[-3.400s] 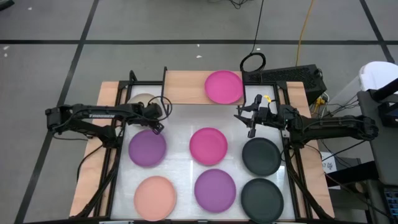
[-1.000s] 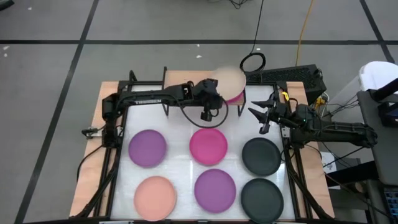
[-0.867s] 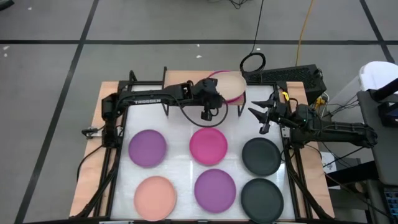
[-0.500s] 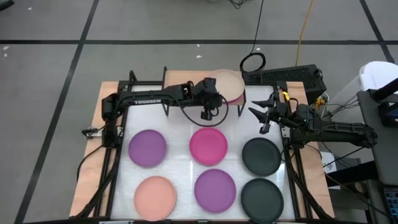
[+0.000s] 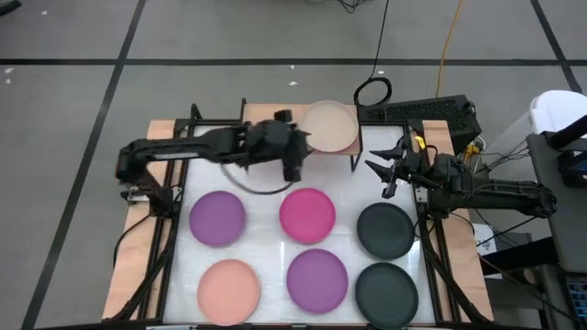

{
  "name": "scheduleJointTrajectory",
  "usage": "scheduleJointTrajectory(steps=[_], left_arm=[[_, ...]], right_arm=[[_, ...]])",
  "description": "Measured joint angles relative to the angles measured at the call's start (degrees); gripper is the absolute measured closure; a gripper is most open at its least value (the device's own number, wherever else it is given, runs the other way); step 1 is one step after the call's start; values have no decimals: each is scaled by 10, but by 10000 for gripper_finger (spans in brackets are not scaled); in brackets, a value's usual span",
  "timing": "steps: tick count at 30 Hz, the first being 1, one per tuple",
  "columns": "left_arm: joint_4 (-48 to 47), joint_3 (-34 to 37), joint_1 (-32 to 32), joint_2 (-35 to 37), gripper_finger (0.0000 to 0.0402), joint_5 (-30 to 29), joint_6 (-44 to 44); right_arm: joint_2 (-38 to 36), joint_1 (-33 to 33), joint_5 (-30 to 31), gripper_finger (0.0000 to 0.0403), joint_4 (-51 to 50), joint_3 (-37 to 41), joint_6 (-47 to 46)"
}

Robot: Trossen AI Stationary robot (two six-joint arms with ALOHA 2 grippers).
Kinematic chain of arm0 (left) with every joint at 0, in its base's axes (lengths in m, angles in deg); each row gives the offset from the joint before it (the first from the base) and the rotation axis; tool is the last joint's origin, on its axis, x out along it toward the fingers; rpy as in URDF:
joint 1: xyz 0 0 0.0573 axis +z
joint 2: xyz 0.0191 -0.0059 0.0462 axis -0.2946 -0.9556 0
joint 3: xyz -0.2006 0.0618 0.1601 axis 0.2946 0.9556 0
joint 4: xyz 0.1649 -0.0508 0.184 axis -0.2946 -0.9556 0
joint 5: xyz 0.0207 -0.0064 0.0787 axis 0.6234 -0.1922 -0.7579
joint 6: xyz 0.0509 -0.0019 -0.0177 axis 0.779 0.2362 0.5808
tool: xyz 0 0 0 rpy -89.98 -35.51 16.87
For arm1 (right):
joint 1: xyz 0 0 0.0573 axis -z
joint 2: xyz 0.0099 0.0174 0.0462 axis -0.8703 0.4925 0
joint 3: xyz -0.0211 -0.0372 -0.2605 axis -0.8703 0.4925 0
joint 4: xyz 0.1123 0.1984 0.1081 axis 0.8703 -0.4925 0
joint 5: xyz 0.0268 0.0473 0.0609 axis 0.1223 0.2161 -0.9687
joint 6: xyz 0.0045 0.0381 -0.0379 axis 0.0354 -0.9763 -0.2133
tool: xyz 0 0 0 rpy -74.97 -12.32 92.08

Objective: Place and stack plates onto a shelf
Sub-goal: Stack the top black plate on top of the white plate on the shelf

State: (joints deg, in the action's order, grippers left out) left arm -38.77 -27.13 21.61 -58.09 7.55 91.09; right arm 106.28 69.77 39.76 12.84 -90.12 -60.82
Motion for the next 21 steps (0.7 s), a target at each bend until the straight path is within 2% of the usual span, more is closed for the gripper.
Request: scheduleJointTrajectory(steps=[4, 14, 17, 21], left_arm=[[89, 105, -32, 74, 190, 2, -16], [449, 450, -60, 235, 190, 2, -77], [527, 511, -59, 262, 190, 1, -87], [575, 558, -57, 275, 190, 0, -91]], right_arm=[[5, 0, -2, 268, -11, 0, -4], [40, 0, -21, 268, -12, 0, 4], [64, 0, -45, 268, -4, -1, 6], [110, -1, -78, 268, -3, -23, 1]])
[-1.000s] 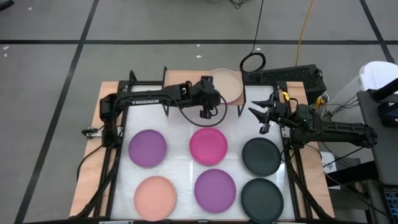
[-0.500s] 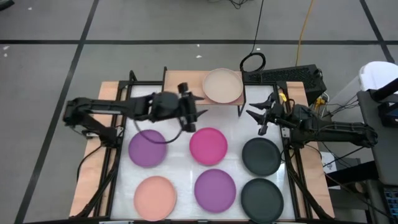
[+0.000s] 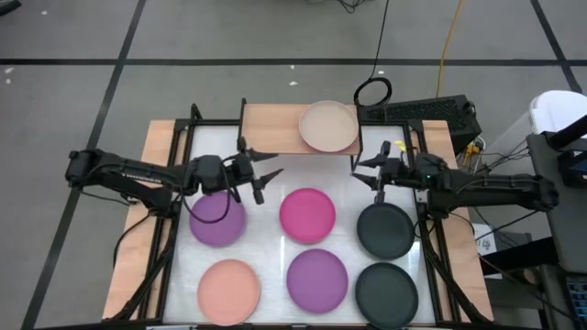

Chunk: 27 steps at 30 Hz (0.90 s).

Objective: Place and stack plates onto a shelf
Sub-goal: Stack the top black plate on top of the white plate on the shelf

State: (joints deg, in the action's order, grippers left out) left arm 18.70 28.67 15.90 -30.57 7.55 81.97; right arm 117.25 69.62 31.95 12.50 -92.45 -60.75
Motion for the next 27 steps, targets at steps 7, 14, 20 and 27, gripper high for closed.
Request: scheduleJointTrajectory(steps=[7, 14, 20, 27], left_arm=[[-2, 6, 4, 2, 190, 0, -6], [2, 6, 1, 2, 190, 0, -24], [4, 6, -1, 2, 190, 2, -33], [-1, 6, -1, 2, 190, 2, -46]], right_arm=[[102, -10, -6, 268, -65, -89, 5], [208, -54, -15, 268, -67, -103, 42], [261, -85, -14, 268, -78, -103, 59], [268, -118, -14, 268, -138, -103, 84]])
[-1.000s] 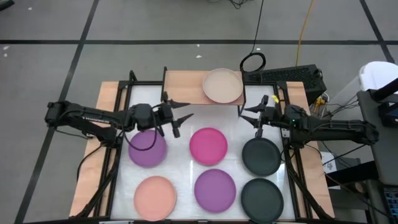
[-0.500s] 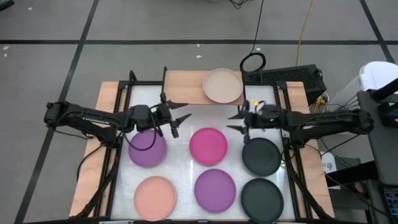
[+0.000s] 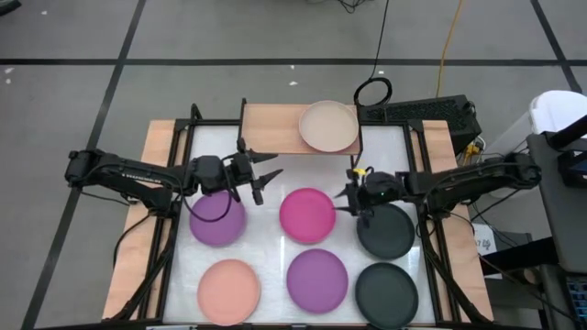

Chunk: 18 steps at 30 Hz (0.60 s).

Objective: Place and stack plates onto a shelf
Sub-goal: Stack the top black plate on top of the white plate on the shelf

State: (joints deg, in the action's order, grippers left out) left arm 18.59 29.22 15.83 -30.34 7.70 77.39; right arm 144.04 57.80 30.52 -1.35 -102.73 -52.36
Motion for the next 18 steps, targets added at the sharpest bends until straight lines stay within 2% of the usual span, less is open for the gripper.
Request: scheduleJointTrajectory(steps=[4, 8, 18], left_arm=[[-13, 0, 0, -1, 190, 0, -6], [-13, 0, 0, -1, 190, 0, -15], [-17, 0, 0, -2, 190, 0, -34]], right_arm=[[0, -29, 0, 268, -130, -10, -23], [-1, -55, 1, 268, -218, -23, -75], [-1, -58, 20, 268, -371, -41, -124]])
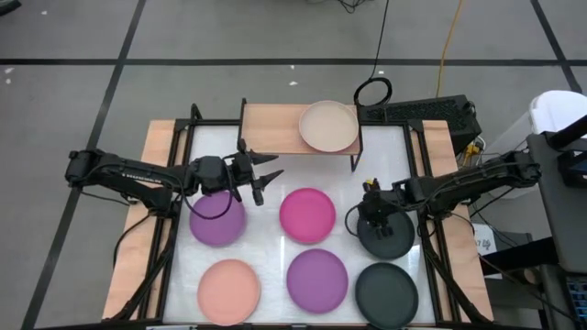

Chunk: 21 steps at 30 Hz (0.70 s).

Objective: Place and stack plates onto a shelf
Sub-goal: Stack the top black plate on top of the white plate on the shelf

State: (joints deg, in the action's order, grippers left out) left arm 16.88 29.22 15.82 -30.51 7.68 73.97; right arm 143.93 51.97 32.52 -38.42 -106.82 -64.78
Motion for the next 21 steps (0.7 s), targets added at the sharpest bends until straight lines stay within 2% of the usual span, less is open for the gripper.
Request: scheduleJointTrajectory(steps=[4, 8, 16, 21], left_arm=[[0, 0, 0, 0, 190, 0, 0], [-5, 0, 0, 0, 190, 0, 0], [-9, 0, 0, 0, 190, 0, 1], [-20, 0, 0, 0, 190, 0, 0]], right_arm=[[0, 30, -6, 268, -15, 0, -24], [4, 62, -23, 268, -23, 0, -9], [47, 117, -112, 268, -40, 0, 15], [79, 133, -106, 268, -37, 0, 16]])
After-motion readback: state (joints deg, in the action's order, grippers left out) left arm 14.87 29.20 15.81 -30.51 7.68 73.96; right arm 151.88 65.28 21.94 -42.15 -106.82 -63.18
